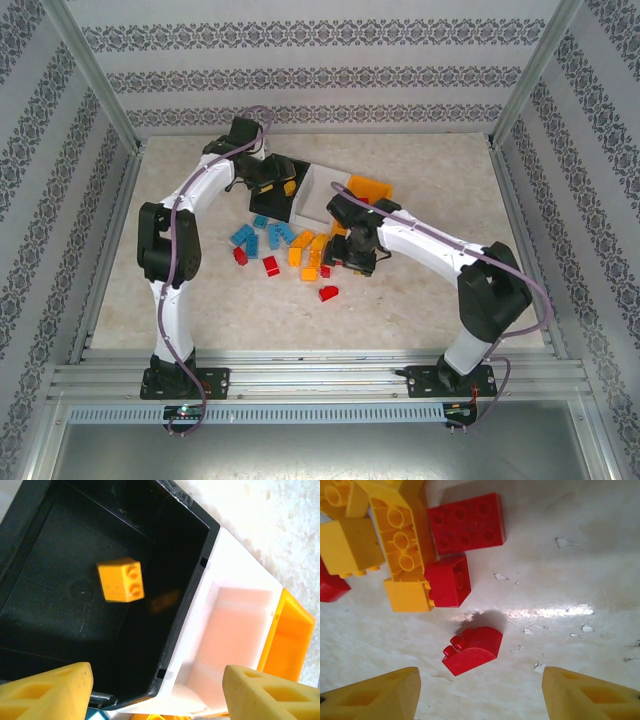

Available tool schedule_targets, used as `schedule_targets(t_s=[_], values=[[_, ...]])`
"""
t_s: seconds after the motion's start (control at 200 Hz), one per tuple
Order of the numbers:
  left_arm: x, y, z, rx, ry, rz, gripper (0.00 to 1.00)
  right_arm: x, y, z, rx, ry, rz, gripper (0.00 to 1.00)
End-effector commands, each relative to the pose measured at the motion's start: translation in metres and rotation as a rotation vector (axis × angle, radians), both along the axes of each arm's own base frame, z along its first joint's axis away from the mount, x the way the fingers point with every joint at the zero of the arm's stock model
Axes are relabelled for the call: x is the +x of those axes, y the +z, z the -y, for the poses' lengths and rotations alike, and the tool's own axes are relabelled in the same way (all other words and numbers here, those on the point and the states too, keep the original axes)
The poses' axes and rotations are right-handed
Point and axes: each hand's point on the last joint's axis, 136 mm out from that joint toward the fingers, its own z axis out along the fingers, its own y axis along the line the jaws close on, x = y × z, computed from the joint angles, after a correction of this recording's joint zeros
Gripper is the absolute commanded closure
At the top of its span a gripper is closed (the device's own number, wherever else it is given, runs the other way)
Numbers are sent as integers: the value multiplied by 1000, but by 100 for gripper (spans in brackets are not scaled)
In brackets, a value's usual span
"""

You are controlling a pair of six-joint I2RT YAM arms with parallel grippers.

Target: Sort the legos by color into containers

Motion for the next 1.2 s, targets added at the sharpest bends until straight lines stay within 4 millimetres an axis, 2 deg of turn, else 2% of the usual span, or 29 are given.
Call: schedule_targets(t_s=[0.0,0.185,0.465,0.63,0.794,0.959,1.089,1.194], values=[[-15,22,-5,22,-9,4,30,-16,-10,-10,-37,90,-54,33],[-48,41,-15,48,-25,23,29,-32,-30,-23,-104,203,-101,32],[-110,35,-42,65,-3,-19,29,-31,-55,-22,-197,323,-115,32],[-130,33,-59,95,8,-36,28,-28,-65,-28,-210,359,-126,35],[-142,32,-68,101,19,-44,28,-28,-73,-29,-217,356,-131,41],[-151,26,-72,112,12,-67,28,-28,-68,-26,-221,345,-122,49],[-157,20,-75,133,3,-87,28,-28,-55,-20,-224,326,-91,55],[-162,15,-75,140,-2,-100,28,-26,-41,-13,-223,304,-69,56]])
